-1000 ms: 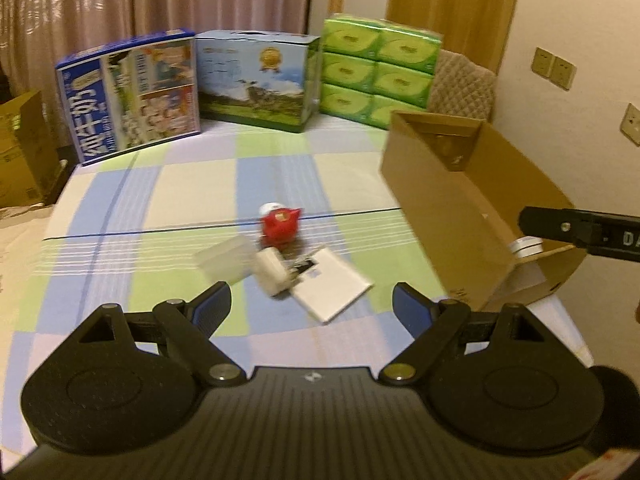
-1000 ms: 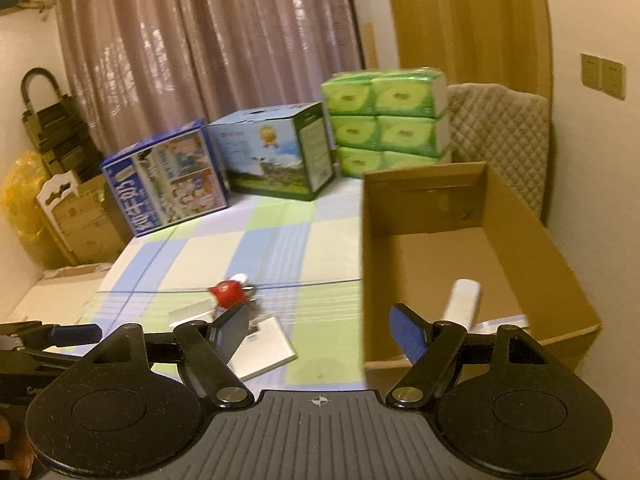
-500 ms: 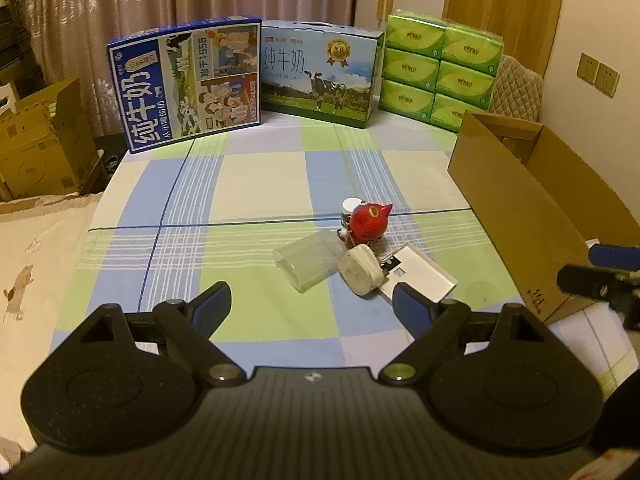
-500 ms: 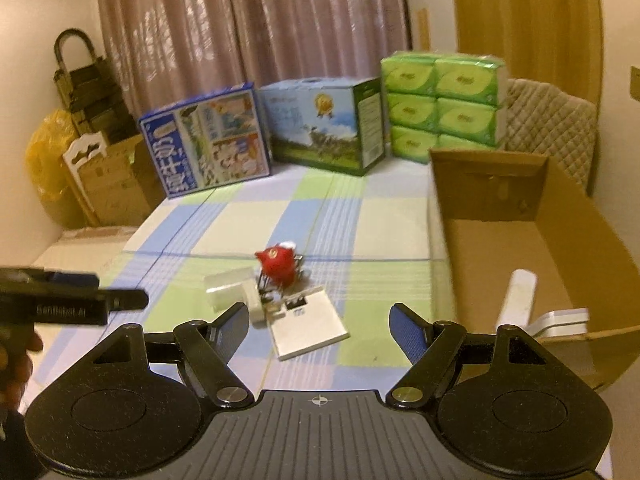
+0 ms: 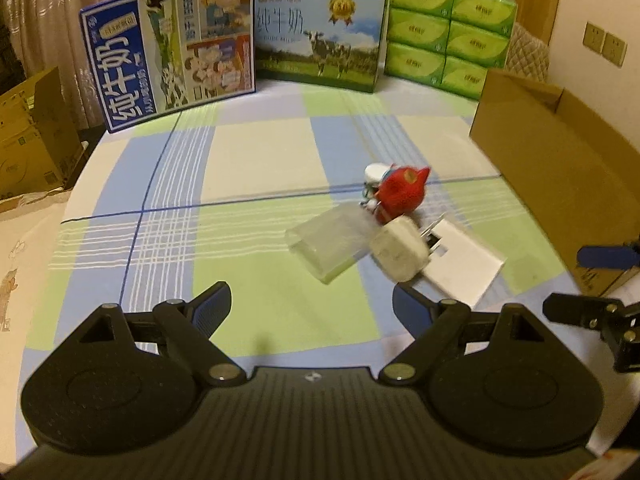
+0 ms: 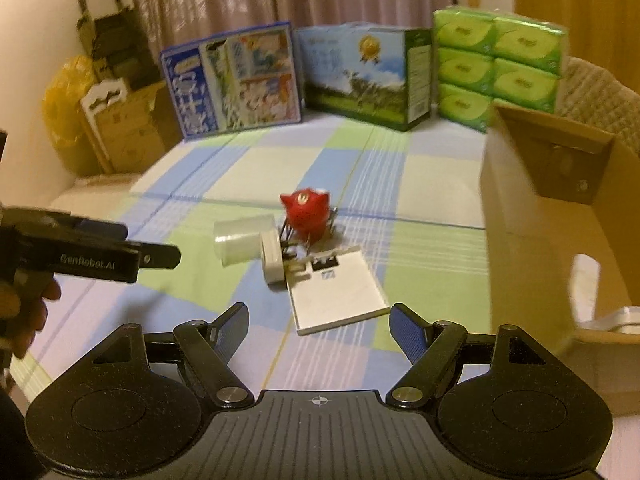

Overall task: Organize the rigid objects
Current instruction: 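Grasp the white charger plug with the left tool while the right tool grasps the white square plate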

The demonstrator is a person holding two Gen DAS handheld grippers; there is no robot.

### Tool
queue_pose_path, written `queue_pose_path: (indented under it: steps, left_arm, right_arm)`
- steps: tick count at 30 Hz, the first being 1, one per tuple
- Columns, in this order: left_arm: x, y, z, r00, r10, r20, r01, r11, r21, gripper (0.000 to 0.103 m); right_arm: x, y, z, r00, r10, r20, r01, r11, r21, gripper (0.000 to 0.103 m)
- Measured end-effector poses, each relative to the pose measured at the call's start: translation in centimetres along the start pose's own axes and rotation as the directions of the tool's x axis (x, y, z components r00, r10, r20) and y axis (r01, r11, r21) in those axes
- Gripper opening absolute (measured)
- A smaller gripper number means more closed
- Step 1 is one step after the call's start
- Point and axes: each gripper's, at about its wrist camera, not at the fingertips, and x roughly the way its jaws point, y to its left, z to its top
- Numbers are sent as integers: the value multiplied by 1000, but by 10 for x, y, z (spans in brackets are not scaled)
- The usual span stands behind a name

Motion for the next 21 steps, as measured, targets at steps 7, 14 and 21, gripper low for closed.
queue_pose_path:
  steps: [7,14,21]
  left_arm:
    - [34,8,-1,998,-58,-10,58,998,11,88]
    - [47,8,10,994,-113,3,112,989,97,89]
    - [55,1,12,990,-138,-5,137,976,171,89]
  right_arm:
    - [42,-9,-2,1000,1,-23,-1,1000,-23,83]
    - [81,-16,-2,998,10,-60,-13,998,-64,87]
    - [107,-27,-3,996,18,-86,-23,998,-62,94]
